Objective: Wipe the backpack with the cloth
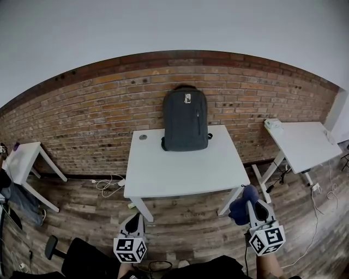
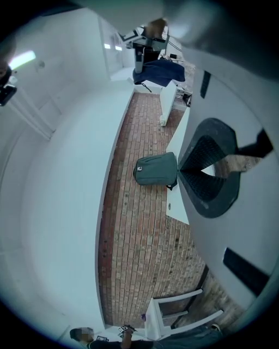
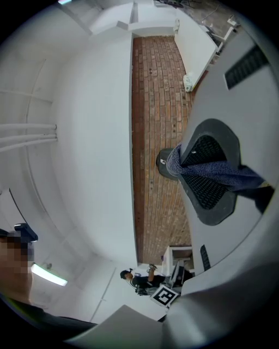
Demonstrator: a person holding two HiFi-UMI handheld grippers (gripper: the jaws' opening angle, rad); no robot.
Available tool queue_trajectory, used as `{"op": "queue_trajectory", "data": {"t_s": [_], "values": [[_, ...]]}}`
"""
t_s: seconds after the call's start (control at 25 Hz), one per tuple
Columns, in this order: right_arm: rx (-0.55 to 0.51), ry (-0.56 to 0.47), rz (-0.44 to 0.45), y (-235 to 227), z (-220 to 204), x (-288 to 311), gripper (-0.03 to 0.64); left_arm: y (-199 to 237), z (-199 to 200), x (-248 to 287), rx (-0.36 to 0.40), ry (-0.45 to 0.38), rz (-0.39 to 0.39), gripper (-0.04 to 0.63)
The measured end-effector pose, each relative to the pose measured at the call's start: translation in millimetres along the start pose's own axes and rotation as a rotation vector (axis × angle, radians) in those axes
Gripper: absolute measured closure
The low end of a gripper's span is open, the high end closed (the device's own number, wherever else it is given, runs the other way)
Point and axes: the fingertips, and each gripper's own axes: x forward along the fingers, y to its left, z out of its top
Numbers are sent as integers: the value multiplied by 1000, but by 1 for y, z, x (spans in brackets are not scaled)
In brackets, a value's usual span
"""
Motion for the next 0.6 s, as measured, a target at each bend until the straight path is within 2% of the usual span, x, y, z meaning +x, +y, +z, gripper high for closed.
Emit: {"op": "queue_trajectory", "data": {"t_s": [0.28, 0.6], "values": [[2, 16, -3, 0, -7, 20, 581, 13, -6, 14, -17, 20, 1, 598], [10, -3, 44, -14, -17, 67, 581, 25, -11, 41, -17, 41, 54, 598]]}}
